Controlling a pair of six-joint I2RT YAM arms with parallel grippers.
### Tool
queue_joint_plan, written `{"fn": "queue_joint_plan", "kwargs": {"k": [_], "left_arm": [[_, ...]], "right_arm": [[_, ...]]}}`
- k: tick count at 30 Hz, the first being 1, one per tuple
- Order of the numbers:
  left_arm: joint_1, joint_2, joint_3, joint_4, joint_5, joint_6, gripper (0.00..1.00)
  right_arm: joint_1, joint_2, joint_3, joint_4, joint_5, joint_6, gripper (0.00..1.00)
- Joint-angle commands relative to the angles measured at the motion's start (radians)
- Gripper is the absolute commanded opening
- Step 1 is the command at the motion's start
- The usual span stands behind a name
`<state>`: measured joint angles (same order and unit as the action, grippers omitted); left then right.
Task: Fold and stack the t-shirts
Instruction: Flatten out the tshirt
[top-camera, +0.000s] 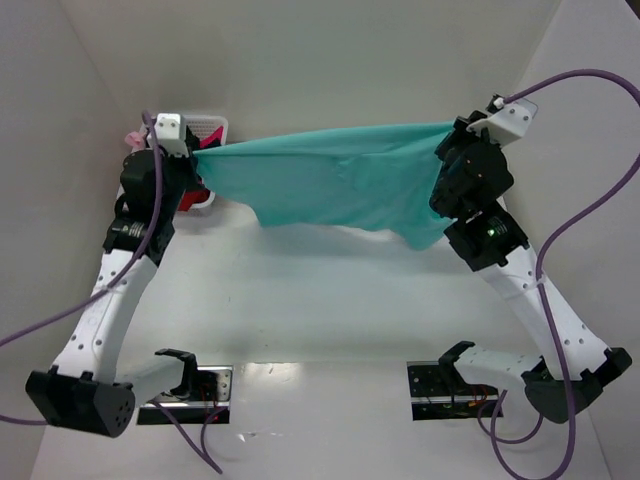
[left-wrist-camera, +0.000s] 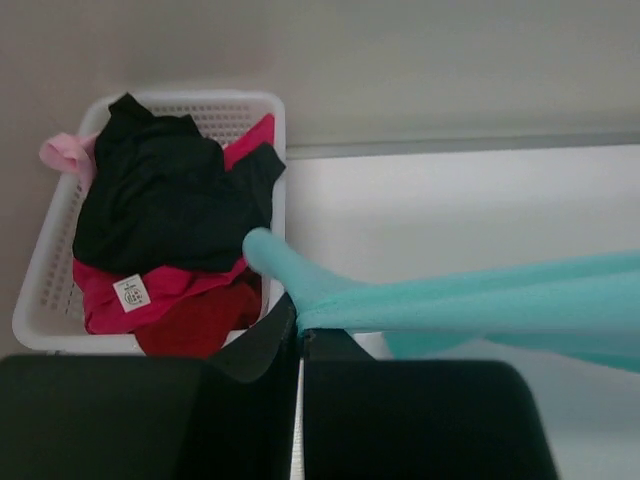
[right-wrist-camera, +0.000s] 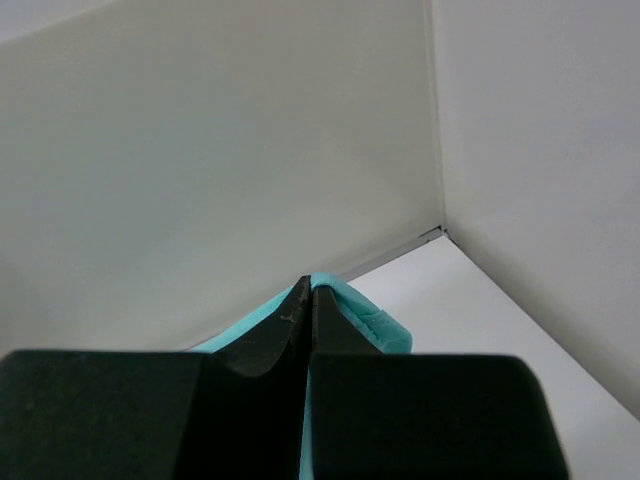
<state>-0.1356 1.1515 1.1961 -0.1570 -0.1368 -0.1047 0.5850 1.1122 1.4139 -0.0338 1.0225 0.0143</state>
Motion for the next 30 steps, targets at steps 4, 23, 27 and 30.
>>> {"fn": "queue_joint_plan", "kwargs": {"k": [4, 23, 27, 30], "left_arm": [[0.011, -0.088, 0.003, 0.054, 0.025, -0.049, 0.00], [0.011, 0.076, 0.118, 0.163, 0.123, 0.141, 0.00], [0.011, 0.109, 0.145, 0.174, 0.192, 0.194, 0.00], [0.011, 0.119, 0.154, 0.174, 0.230, 0.227, 0.00]], "right_arm": [[-0.040, 0.102, 0.062, 0.130, -0.061, -0.017, 0.00], [-0.309, 0.048, 0.001, 0.026, -0.151, 0.130, 0.00], [-0.309, 0.014, -0.012, 0.026, -0.142, 0.130, 0.00], [-0.309, -0.006, -0.003, 0.037, -0.142, 0.118, 0.00]]}}
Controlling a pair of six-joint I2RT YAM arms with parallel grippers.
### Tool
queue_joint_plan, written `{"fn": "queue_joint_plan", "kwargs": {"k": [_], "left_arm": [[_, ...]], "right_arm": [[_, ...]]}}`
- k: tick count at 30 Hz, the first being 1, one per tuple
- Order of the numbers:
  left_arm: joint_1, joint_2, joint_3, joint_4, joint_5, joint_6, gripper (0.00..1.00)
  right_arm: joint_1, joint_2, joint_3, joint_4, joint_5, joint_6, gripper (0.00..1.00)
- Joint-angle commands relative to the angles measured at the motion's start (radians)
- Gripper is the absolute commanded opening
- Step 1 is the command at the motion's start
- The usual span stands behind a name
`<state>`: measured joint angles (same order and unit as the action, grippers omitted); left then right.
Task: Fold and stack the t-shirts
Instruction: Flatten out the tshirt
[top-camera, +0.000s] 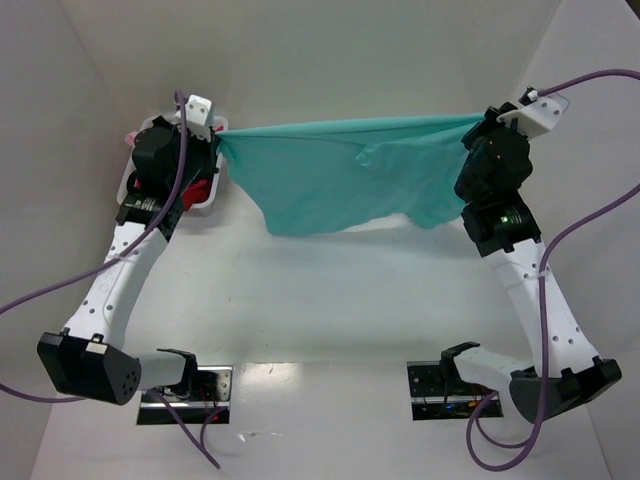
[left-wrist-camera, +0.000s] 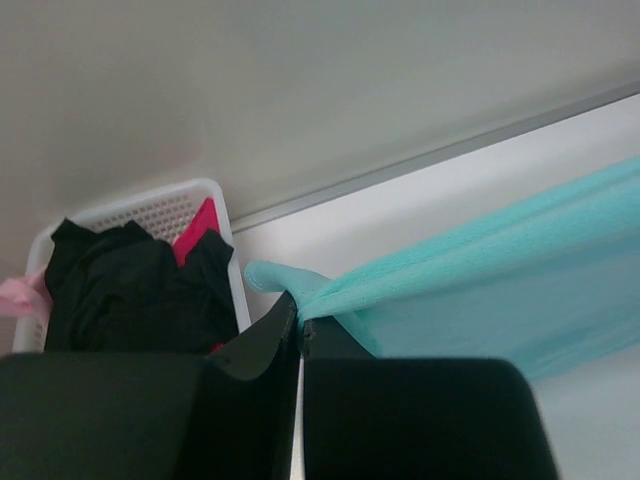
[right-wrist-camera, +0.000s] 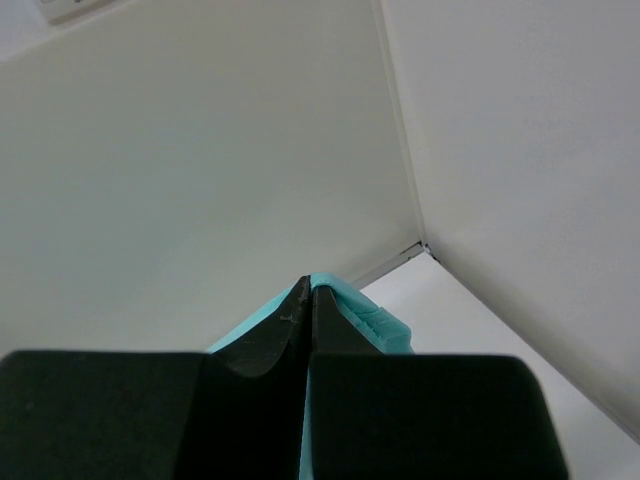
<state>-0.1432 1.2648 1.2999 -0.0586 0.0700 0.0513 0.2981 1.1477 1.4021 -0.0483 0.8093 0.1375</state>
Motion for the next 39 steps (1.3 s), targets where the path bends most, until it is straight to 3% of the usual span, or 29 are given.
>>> {"fn": "queue_joint_plan", "kwargs": {"k": [1, 10, 19, 25, 30, 39], "left_arm": [[0.019, 0.005, 0.050, 0.075, 0.060, 0.087, 0.00], [0.019, -0.018, 0.087, -0.098, 0.215, 0.159, 0.00], [0.028, -0.027, -0.089, -0.063, 0.175, -0.086, 0.00], [0.028, 0.004, -0.159, -0.116, 0.232, -0.117, 0.00], [0.028, 0.095, -0.168, -0.191, 0.392, -0.079, 0.00], [-0.041, 0.350, -0.177, -0.228, 0.424, -0.036, 0.00]], "right_arm": [[-0.022, -0.042, 0.023, 0.060, 0.071, -0.015, 0.00], [-0.022, -0.103, 0.002, -0.074, 0.021, 0.073, 0.00], [-0.022, -0.080, -0.170, -0.108, -0.108, 0.169, 0.00], [-0.022, -0.075, -0.287, -0.117, -0.125, 0.264, 0.00], [-0.036, -0.075, -0.348, -0.137, -0.075, 0.309, 0.00], [-0.207, -0.037, -0.420, -0.079, -0.182, 0.344, 0.00]]}}
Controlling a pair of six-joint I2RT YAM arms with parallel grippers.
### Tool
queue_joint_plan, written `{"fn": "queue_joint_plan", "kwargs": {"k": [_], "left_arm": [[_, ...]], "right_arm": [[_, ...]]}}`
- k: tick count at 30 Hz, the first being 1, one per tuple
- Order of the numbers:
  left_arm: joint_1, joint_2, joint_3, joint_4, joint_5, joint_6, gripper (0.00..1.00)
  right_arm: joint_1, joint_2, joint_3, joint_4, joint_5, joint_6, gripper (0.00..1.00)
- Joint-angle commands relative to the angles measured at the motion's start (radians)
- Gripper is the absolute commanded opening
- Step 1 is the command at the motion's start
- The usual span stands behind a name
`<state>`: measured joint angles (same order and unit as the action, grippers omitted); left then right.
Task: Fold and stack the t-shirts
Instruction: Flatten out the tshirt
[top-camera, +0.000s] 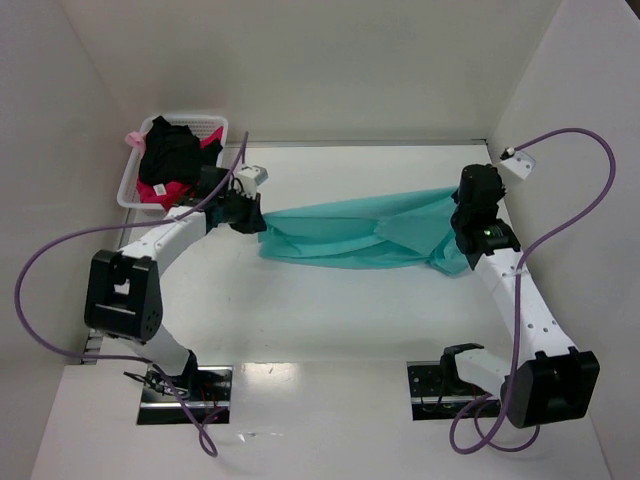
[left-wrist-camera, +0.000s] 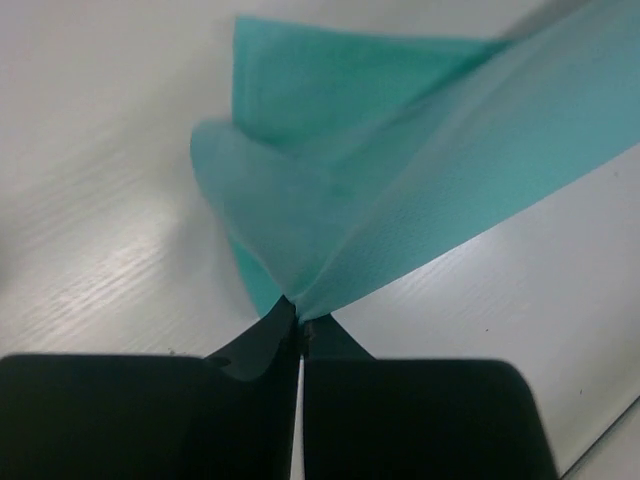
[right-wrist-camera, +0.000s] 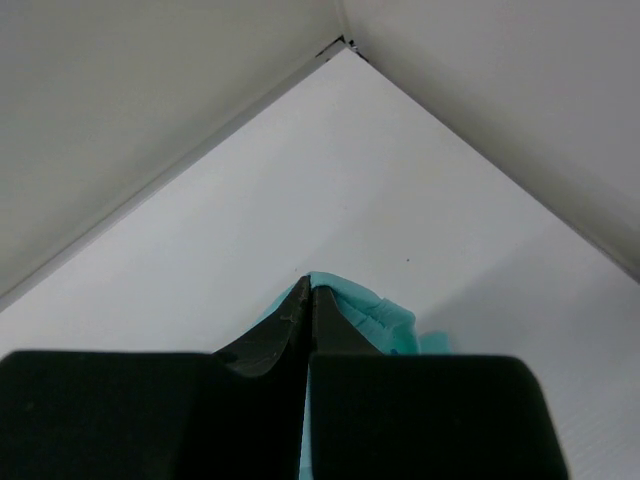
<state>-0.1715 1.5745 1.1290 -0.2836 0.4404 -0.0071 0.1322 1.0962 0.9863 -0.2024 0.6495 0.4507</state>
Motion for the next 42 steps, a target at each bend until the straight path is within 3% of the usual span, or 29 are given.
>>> {"fn": "queue_joint_plan", "kwargs": {"k": [1, 5, 11, 13, 14, 23, 30, 36, 42], "left_arm": [[-0.022, 0.056, -0.006, -0.003, 0.054, 0.022, 0.00], [-0.042, 0.102, 0.003, -0.003, 0.032, 0.033, 0.00], [-0.052, 0.145, 0.003, 0.006, -0.016, 0.033, 0.13], [-0.066, 0.165, 0.012, 0.006, -0.054, 0.033, 0.23], [-0.081, 0.165, 0.012, 0.006, -0.078, 0.033, 0.37], [-0.126, 0.188, 0.003, 0.015, -0.146, 0.033, 0.76], [-0.126, 0.165, 0.003, 0.014, -0.180, 0.033, 0.78], [-0.155, 0.165, -0.017, -0.006, -0.198, 0.044, 0.71], [-0.189, 0.144, -0.063, -0.015, -0.274, 0.024, 0.71]], "right_arm": [[-0.042, 0.033, -0.005, 0.086, -0.022, 0.031, 0.00], [-0.055, 0.066, -0.005, 0.116, -0.060, 0.022, 0.00], [-0.055, 0.097, -0.014, 0.146, -0.080, 0.002, 0.00], [-0.055, 0.097, -0.024, 0.146, -0.090, -0.007, 0.00], [-0.055, 0.097, -0.024, 0.155, -0.090, -0.007, 0.00], [-0.055, 0.097, -0.044, 0.155, -0.090, -0.017, 0.00], [-0.055, 0.097, -0.044, 0.155, -0.090, -0.026, 0.00], [-0.055, 0.097, -0.044, 0.155, -0.090, -0.026, 0.00], [-0.055, 0.097, -0.044, 0.155, -0.090, -0.026, 0.00]]}}
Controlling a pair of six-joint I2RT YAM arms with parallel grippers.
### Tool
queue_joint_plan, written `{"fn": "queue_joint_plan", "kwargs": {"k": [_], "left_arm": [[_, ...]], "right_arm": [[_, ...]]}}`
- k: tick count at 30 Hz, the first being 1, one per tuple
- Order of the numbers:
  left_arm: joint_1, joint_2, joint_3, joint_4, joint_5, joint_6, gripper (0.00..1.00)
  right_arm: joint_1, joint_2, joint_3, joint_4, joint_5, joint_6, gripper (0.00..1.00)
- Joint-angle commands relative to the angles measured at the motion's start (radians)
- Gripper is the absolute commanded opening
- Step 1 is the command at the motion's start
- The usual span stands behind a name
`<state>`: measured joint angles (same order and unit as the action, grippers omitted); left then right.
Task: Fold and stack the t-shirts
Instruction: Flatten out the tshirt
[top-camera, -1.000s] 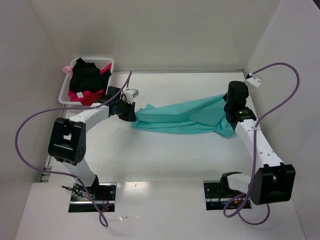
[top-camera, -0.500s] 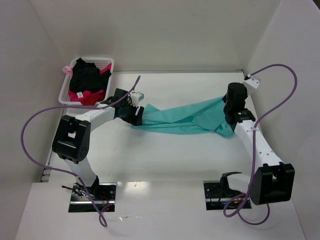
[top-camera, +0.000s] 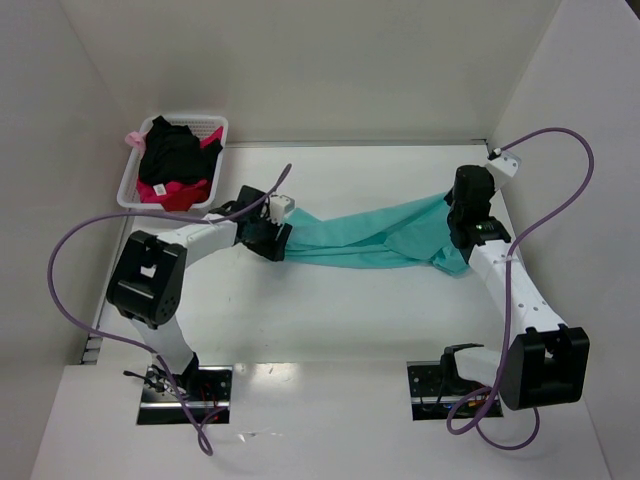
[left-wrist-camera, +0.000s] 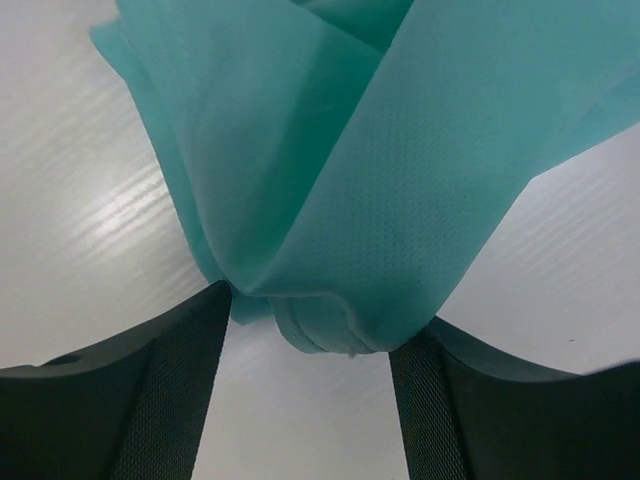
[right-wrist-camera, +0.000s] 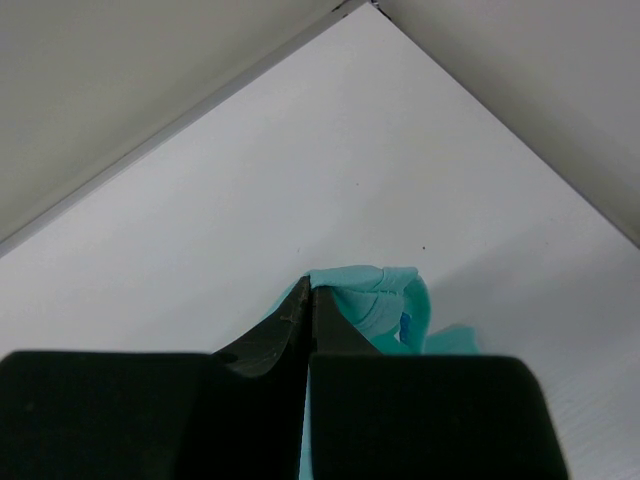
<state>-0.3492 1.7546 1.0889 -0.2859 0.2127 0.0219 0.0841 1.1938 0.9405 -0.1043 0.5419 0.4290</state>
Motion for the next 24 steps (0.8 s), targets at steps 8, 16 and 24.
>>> {"fn": "queue_joint_plan", "kwargs": {"k": [8, 16, 24], "left_arm": [[-0.030, -0.096, -0.055, -0.003, -0.127, -0.016, 0.69], [-0.040, -0.044, -0.055, 0.007, -0.147, -0.016, 0.61], [-0.083, -0.035, -0.064, 0.007, -0.186, -0.016, 0.56]], "right_arm": [[-0.007, 0.000, 0.001, 0.057, 0.018, -0.004, 0.00], [-0.007, 0.000, 0.001, 0.057, 0.018, 0.005, 0.00], [-0.007, 0.000, 0.001, 0.057, 0.018, 0.005, 0.00]]}}
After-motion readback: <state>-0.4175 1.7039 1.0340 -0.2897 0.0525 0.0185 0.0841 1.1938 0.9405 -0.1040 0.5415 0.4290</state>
